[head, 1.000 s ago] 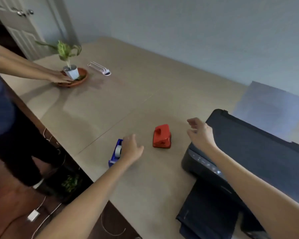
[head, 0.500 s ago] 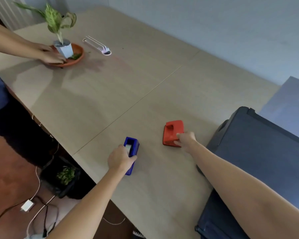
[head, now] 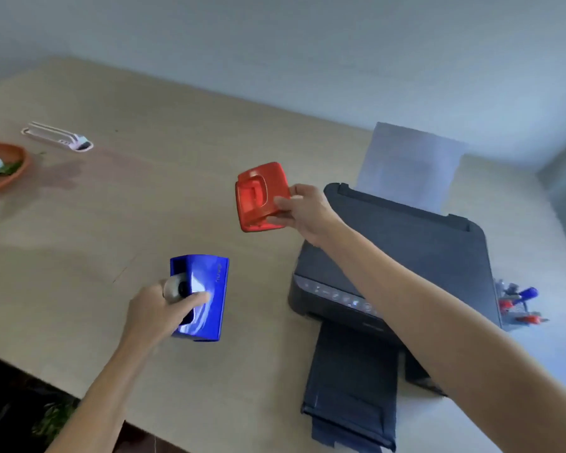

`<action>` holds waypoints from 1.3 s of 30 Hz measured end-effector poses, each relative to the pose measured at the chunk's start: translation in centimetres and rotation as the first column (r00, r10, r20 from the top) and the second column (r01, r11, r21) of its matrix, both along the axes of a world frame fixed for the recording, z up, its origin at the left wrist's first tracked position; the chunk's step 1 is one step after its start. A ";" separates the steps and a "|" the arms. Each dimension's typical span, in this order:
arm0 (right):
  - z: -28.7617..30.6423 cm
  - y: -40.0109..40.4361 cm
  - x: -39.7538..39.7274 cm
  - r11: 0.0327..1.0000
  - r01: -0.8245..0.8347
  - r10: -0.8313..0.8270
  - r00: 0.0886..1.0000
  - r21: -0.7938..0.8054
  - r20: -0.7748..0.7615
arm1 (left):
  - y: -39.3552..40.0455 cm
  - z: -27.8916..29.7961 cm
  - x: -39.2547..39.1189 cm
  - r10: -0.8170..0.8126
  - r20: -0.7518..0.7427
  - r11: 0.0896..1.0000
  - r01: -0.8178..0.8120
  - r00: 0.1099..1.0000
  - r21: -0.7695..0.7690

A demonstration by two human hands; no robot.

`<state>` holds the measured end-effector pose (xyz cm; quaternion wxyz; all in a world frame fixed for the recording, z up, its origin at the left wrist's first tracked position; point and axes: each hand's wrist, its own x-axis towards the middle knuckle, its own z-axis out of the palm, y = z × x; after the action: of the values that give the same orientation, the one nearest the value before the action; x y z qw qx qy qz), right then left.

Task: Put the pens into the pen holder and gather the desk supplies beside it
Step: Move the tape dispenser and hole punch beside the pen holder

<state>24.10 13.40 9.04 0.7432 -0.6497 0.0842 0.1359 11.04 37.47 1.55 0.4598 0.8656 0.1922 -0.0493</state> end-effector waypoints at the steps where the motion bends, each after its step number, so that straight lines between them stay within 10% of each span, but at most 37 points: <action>1: 1.5 -2.2 -0.7 1.000 0.014 -0.015 0.999 0.020 0.030 | -1.5 1.7 0.0 -0.036 0.029 0.999 0.036 0.999 -0.008; 10: 8.7 -26.4 -10.8 0.957 0.291 -0.289 0.937 0.022 0.196 | -22.8 11.3 -3.7 -0.457 0.135 0.879 0.470 0.879 -0.083; 23: 1.8 -50.9 -25.4 0.738 0.672 -0.671 0.741 -0.067 0.041 | -51.4 1.8 -12.5 -0.795 -0.206 0.565 0.820 0.571 0.093; 39: -14.7 -54.2 -22.4 0.747 0.602 -0.664 0.696 -0.282 -0.274 | -58.4 -7.2 -8.9 -0.548 -0.379 0.715 0.653 0.745 0.251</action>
<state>1.71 -40.83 -5.64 0.6575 -0.6055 0.4480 -0.0210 2.16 -20.95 -5.70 0.2157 0.9344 -0.0344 -0.2813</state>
